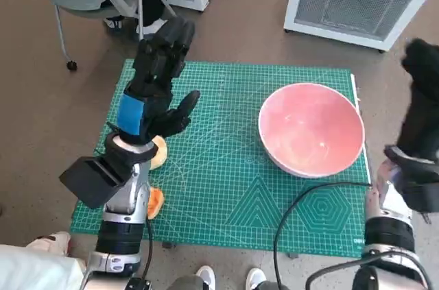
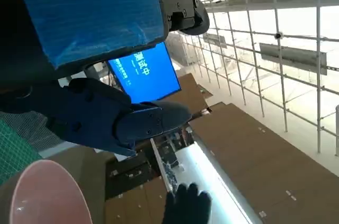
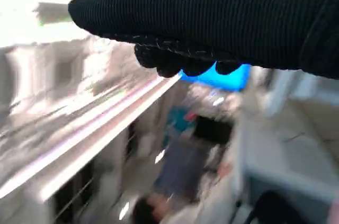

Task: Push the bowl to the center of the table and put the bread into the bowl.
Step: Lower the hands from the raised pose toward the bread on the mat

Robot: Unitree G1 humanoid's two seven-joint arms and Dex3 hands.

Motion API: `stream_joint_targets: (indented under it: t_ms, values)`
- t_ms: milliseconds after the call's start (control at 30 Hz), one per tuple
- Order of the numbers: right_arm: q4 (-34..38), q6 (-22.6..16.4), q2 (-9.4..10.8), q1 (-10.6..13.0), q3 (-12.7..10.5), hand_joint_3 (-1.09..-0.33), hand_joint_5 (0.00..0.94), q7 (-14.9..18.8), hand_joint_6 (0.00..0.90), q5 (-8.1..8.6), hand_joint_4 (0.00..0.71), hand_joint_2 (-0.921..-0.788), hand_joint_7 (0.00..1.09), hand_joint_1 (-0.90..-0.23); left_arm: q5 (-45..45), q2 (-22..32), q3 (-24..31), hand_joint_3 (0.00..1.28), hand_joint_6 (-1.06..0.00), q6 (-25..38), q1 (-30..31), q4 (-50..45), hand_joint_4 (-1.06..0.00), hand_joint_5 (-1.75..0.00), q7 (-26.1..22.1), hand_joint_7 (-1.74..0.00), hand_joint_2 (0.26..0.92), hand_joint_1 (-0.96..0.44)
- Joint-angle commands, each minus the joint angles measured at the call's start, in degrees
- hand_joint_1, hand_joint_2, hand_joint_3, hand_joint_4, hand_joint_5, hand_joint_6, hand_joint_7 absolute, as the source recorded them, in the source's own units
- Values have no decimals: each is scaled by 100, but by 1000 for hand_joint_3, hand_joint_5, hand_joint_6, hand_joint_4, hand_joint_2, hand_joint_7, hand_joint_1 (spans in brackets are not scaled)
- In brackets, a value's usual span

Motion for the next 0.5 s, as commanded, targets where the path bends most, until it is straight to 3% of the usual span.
stream_joint_targets:
  t_ms: [33, 367, 500]
  values:
    - [641, 311, -61, 76, -166, -850, 5, -107, 114, 114, 355, -921, 493, -554, -66, 15, 43, 461, 1, -69, 88, 2, -150, -3, -10, -499, 921, -348]
    - [1395, 956, 88, -2, -337, -856, 0, 99, 161, 320, 332, -921, 366, -546, -30, -4, 61, 459, 1, -97, 51, 76, -152, -4, 15, -501, 921, -342]
    - [1556, 1237, 172, -50, -272, -873, 1, 15, 178, 232, 328, -921, 337, -527, -28, 5, 70, 459, 1, -101, 42, 97, -152, -4, 15, -502, 921, -342]
